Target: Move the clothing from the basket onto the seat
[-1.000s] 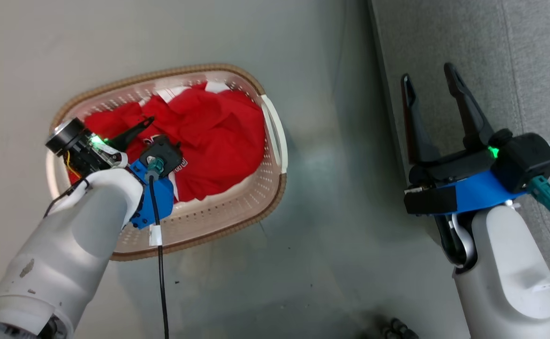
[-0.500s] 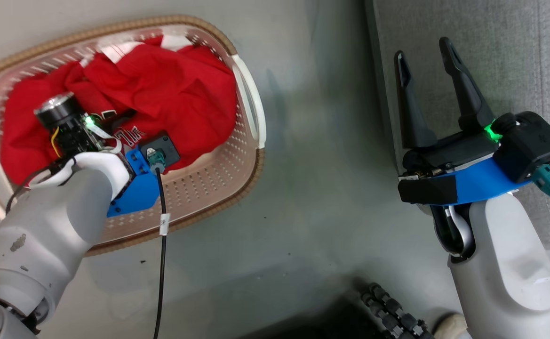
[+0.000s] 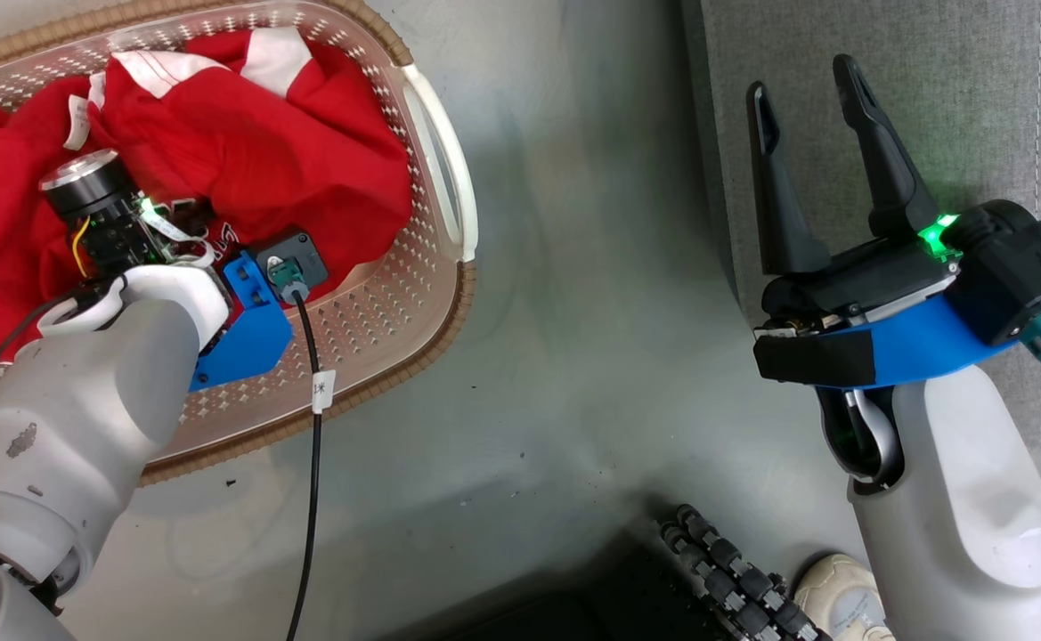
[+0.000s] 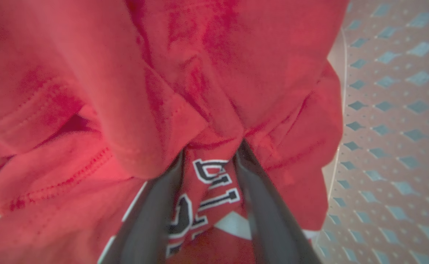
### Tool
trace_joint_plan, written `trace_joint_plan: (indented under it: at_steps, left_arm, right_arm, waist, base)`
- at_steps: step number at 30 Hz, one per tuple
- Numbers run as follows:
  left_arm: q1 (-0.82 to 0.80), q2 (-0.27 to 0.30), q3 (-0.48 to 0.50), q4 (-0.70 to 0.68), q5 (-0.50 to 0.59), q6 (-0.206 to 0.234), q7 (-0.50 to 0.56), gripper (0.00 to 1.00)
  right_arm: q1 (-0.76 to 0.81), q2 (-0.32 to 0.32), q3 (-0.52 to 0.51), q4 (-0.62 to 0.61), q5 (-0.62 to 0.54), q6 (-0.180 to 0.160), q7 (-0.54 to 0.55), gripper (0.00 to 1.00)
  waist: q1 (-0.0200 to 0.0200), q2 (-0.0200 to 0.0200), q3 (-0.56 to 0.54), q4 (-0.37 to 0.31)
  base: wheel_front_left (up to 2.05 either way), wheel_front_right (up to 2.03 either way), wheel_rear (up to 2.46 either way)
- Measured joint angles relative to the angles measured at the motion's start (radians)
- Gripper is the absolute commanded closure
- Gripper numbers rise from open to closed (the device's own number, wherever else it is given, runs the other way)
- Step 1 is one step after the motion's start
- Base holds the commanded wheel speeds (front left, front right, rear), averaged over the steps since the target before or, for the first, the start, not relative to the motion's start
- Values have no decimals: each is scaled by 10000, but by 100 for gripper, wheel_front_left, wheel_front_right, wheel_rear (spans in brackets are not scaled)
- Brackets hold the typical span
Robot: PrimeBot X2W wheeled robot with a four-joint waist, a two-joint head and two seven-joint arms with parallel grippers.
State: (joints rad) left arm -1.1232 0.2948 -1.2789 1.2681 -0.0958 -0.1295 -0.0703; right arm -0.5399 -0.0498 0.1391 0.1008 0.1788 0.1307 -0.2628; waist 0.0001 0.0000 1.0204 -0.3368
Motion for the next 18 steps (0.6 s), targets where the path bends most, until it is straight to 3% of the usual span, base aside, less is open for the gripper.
trace_joint_plan:
  at_steps: [10, 18]
  left_arm:
    - [107, -343, -13, -153, 21, 0, -479, 100]
    - [100, -1072, -8, -456, -988, 0, -1492, 100]
  right_arm:
    - [3, 0, -228, 63, -188, 0, 0, 0]
    - [96, 4, -623, 221, -721, 0, 0, 0]
  waist:
    - [-1, 0, -472, 273]
    - [-1, 0, -1257, 918]
  base:
    - [0, 0, 0]
    - [0, 0, 0]
